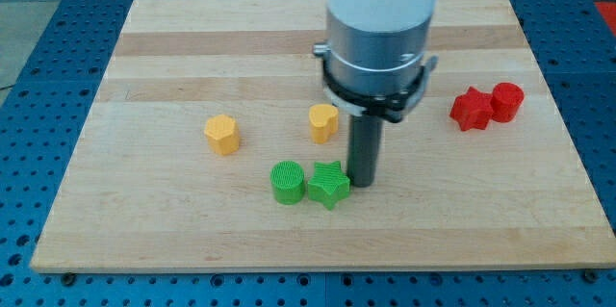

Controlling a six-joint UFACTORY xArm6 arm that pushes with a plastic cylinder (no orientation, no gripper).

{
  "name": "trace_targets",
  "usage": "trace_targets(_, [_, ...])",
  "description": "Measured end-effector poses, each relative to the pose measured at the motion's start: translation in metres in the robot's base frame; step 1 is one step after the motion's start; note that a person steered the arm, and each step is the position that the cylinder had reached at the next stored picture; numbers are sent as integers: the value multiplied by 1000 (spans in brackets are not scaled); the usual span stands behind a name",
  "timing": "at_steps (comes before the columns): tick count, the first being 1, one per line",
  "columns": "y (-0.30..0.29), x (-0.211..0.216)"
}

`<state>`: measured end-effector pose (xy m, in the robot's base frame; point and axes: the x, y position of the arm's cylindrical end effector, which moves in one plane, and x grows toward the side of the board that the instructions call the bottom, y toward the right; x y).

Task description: Push the red circle into the green star

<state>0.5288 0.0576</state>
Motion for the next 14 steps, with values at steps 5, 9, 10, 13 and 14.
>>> trace_targets(5, [285, -121])
trace_targets(9, [148, -117])
trace_targets(10, [151, -117])
trace_targets(13, [130, -78])
trace_targets(14, [96, -70])
